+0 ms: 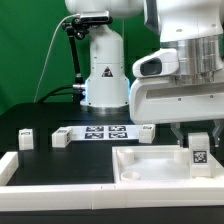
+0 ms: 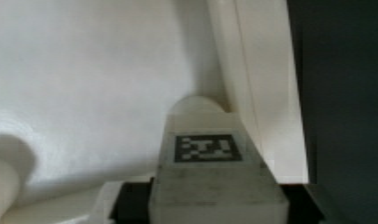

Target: Assemble one leg

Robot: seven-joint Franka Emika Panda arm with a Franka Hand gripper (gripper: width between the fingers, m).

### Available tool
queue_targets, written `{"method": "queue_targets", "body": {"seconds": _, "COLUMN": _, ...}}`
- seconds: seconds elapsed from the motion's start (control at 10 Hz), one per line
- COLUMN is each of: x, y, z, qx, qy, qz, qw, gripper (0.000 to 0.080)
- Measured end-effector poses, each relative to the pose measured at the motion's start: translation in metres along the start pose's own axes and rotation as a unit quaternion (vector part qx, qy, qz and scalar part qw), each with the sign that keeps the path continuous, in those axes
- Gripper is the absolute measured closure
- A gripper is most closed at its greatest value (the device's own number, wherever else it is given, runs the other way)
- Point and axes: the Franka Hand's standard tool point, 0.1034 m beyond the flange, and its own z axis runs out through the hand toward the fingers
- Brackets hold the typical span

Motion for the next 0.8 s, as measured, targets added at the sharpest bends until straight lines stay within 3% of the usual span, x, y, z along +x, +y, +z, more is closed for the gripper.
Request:
{"method": "queue_targets", "body": {"seconds": 0.3, "x": 0.0022, "y": 0.0069, "z": -0.0014, "qx": 0.021, "qy": -0.006, "qz": 0.178, "qw": 0.984, "gripper": 0.0509}}
{"method": "queue_targets", "body": {"seconds": 0.5, "x": 0.0021, "y": 0.0084, "z": -0.0005, "qx": 0.025, "qy": -0.003, "qz": 0.254, "qw": 0.967, "gripper": 0.0508}}
{"method": "queue_targets", "body": {"seconds": 0.8, "x": 0.0016, "y": 0.0062, "z": 0.0002, "qx": 0.040, "qy": -0.009, "qz": 0.427, "qw": 0.904, "gripper": 0.0507}}
